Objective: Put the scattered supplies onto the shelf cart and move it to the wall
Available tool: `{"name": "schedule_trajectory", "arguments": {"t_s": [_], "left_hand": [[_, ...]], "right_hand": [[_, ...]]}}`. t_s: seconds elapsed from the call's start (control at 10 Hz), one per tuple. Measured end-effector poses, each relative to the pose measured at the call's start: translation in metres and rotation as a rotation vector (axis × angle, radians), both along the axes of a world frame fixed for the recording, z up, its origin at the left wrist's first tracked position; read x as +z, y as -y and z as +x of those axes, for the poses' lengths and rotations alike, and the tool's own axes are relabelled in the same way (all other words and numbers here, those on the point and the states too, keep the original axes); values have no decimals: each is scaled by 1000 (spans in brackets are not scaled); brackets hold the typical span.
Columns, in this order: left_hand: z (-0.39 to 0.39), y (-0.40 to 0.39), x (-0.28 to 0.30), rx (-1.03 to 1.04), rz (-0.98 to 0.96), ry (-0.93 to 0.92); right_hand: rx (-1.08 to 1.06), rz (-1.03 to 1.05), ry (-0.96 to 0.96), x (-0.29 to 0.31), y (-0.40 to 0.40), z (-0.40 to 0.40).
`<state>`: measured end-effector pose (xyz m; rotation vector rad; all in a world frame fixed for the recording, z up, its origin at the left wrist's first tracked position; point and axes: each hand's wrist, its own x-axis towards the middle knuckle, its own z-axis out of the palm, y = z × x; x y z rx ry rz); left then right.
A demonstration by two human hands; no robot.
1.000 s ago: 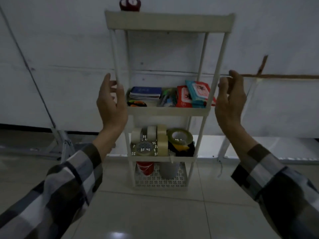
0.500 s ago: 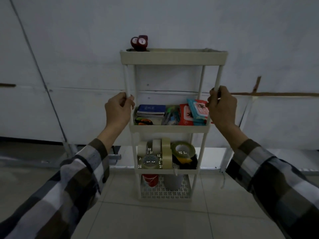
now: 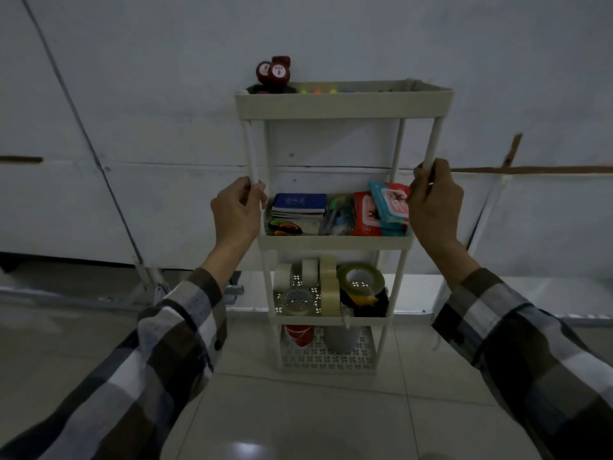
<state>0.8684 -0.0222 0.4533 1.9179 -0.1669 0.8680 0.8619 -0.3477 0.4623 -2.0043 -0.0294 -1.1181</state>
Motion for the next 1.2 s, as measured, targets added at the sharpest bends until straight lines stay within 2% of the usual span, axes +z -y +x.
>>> {"name": "schedule_trajectory", "arguments": {"t_s": [0.3,0.4,0.6,0.7,0.8,0.9,1.0,1.1,1.2], "left_hand": [[8,10,-15,28,-67,115],[4,14,-14,49,-90,86],[-10,6,10,53,-10,-144],[-22,2,42,52,100,-375],[-40,8,85,43,132,-607],[-73,14,130,28,65,-766],[-112,13,169,-45,77,-821],[-154,11,220,-87,53,-870],[-199,9,261,-100,7,-897]], "right_hand": [[-29,81,72,-13,-9,11],[-18,116,16,-14,-12,8],[-3,71,-226,9,-12,-10],[-39,-17,-438,31,-6,-19],[-17,-124,-685,71,-1,-35],[62,-115,-832,111,4,-65],[89,-108,-934,141,9,-103],[130,-4,-1026,186,7,-147],[151,27,-1033,222,10,-191]]}}
